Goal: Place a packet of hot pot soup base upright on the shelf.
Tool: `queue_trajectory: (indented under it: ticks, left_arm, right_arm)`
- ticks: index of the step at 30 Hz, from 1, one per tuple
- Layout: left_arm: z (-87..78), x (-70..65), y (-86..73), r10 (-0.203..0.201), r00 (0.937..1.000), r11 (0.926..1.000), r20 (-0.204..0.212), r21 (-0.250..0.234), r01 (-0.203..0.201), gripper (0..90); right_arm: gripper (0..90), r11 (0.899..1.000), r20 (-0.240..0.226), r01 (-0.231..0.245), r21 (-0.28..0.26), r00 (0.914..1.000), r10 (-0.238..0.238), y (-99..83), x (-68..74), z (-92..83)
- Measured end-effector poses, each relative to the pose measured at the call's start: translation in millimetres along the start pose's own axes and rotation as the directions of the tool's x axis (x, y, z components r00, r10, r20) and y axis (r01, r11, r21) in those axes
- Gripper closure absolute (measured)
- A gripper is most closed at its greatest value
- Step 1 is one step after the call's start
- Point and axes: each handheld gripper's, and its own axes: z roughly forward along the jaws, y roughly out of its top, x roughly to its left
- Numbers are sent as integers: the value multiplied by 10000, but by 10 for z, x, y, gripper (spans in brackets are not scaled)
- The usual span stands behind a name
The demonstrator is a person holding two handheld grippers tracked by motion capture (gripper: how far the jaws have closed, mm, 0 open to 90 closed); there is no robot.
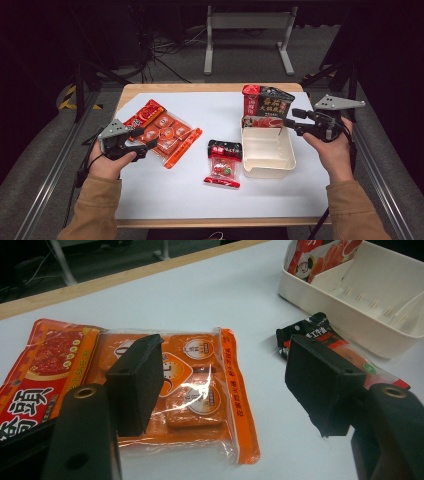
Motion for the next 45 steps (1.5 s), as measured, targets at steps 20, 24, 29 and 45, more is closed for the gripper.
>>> queue_trajectory:
  ticks: [20, 24, 29, 45]
  left_arm:
    - [177, -103, -30, 337, 9994, 9990, 24, 281, -337, 209]
    - [229, -128, -48, 522, 9983, 9980, 271, 353, -532, 256]
    - [323, -148, -84, 517, 9979, 9973, 384, 502, -536, 275]
    - [339, 270, -165, -820, 9746, 9962, -2082, 114, 863, 185]
  right_arm:
    - [498, 9991, -1567, 406, -136, 9867, -422, -143, 448, 54]
    - [491, 9989, -1665, 463, -108, 9849, -475, -148, 483, 75]
    - [480, 9985, -1786, 527, -120, 9824, -540, -138, 530, 89]
    - [467, 9969, -1901, 779, -129, 9786, -789, -145, 595, 130]
